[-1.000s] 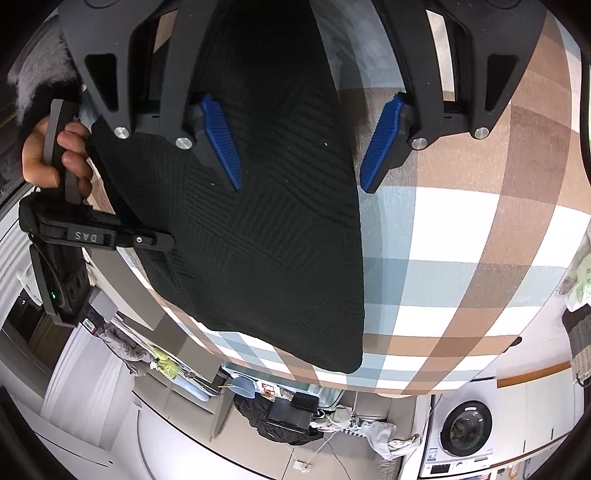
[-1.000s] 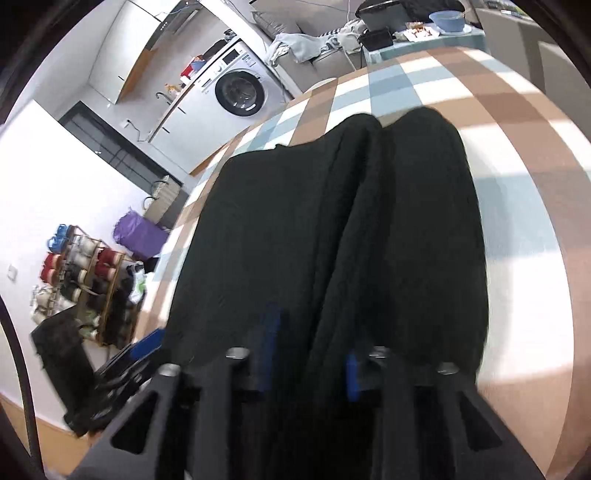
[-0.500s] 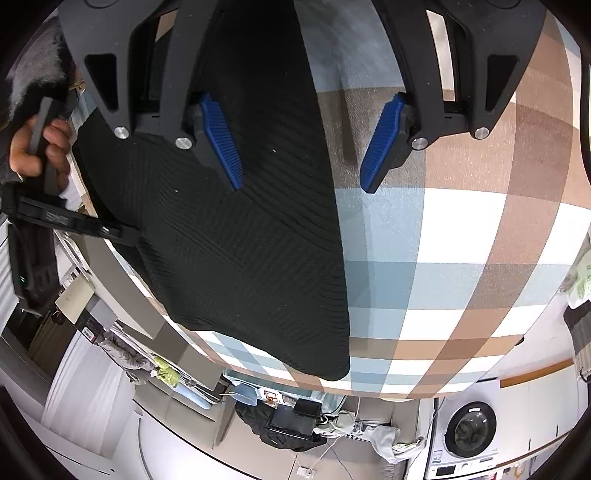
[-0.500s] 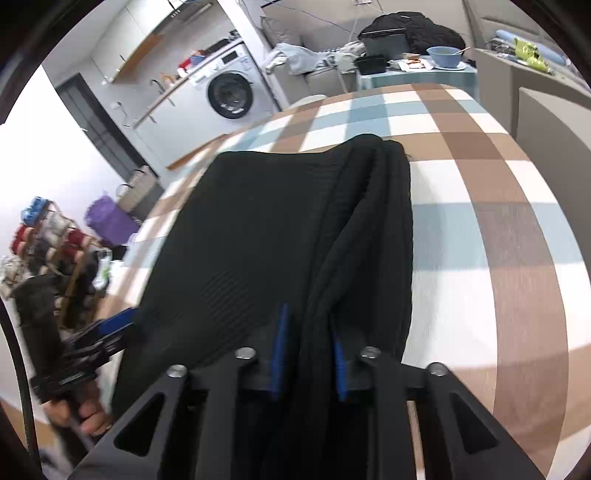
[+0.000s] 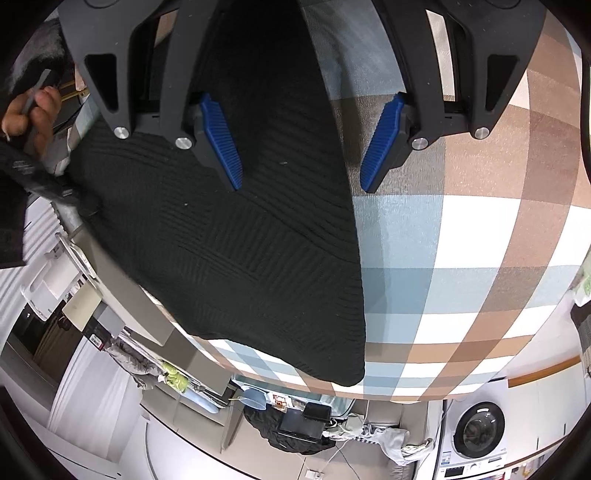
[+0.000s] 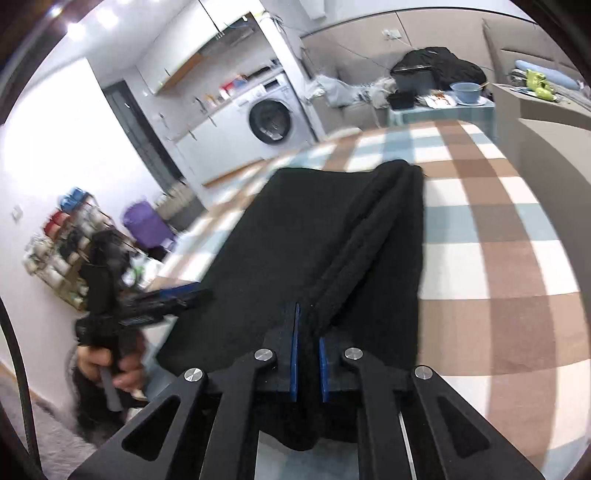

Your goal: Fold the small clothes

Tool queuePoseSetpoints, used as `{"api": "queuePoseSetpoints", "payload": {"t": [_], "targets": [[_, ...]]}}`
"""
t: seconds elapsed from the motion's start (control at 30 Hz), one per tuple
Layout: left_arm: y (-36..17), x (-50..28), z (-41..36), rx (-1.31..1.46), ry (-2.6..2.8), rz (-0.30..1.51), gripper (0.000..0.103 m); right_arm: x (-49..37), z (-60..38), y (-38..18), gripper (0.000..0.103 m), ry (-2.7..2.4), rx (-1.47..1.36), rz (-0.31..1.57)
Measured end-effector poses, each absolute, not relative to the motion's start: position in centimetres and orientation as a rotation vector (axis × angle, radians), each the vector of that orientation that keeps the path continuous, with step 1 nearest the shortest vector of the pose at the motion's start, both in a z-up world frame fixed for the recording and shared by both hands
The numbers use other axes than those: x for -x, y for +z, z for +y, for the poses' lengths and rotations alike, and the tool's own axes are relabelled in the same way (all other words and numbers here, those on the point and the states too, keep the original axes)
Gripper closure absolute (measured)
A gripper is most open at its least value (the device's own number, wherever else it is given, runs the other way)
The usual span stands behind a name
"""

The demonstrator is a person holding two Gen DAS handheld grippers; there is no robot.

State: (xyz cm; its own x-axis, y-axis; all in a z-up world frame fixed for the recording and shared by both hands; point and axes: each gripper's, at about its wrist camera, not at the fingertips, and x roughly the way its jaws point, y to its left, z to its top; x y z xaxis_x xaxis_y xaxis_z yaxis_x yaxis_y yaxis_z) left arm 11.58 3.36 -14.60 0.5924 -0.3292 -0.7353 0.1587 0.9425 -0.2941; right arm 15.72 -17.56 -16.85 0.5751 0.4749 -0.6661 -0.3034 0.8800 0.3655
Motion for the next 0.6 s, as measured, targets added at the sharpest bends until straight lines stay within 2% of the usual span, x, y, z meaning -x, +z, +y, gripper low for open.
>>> {"api": "queuePoseSetpoints", "payload": {"t": [0.1,0.23,0.27,0.4,0.43,0.47,0.53,0.6], "targets": [[-14.6,-11.6,3.5,0.208,-0.281,0.9,0.039,-17.0,-18.1,-19.3,0.093,0.398,-0.208,0.968],[-14.6,-11.8,3.5,0.2,-0.287,0.904,0.039,-18.0,-19.3,-18.6,0.079,0.452,-0.312,0.94],[-14.6,-11.9,3.4,0.197,-0.287,0.905,0.039,-18.7,-19.4,-18.6,0.079,0.442,-0.327,0.943],[-14.5,-12.3,3.4,0.193,-0.282,0.91,0.039,-22.6,-19.0,-19.5,0.08,0.432,-0.37,0.963],[-14.5,-12.2,3.4,0.194,-0.281,0.911,0.039,-23.7,-18.6,-19.4,0.088,0.418,-0.353,0.961],[-14.5,-12.2,3.4,0.193,-0.276,0.913,0.039,-23.8,-18.4,-18.8,0.092,0.424,-0.344,0.94],[-14.5,-12.1,3.6,0.191,-0.269,0.915,0.039,-23.0,-18.3,-16.9,0.094,0.472,-0.327,0.791],[-14.6,-12.0,3.7,0.194,-0.267,0.919,0.039,-22.5,-17.5,-16.4,0.094,0.32,-0.17,0.794]]}}
